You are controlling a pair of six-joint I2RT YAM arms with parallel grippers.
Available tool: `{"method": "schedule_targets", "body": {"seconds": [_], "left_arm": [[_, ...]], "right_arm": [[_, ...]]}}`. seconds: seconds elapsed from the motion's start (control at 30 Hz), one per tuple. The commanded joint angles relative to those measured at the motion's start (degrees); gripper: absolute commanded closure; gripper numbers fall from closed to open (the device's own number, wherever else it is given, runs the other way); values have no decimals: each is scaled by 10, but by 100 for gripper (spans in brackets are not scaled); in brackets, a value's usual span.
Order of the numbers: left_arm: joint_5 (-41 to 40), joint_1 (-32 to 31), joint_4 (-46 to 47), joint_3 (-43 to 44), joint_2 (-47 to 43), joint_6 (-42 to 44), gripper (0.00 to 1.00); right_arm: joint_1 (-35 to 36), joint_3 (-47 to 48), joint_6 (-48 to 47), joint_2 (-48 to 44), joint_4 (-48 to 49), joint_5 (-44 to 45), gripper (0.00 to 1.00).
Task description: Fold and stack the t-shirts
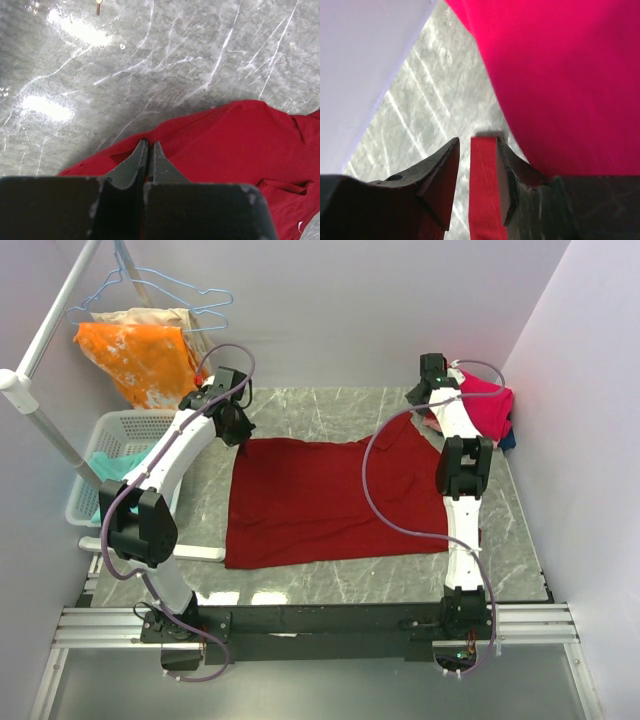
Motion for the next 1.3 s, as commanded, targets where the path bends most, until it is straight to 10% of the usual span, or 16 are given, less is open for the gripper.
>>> {"method": "schedule_targets", "body": {"seconds": [0.0,0.63,0.9,1.27], "left_arm": [[-4,2,-1,29,-6,14,99],[-19,2,-4,40,-1,25,99],[-20,2,-4,40,-5,22,99],[-25,2,-4,28,-10,18,99]], "right_arm": [[-8,52,-4,34,-37,3,59],[-8,82,-5,57,-50,-50,65],[-23,92,-10,65,-54,-64,100],[-20,9,-26,-4,-18,-43,100]]}}
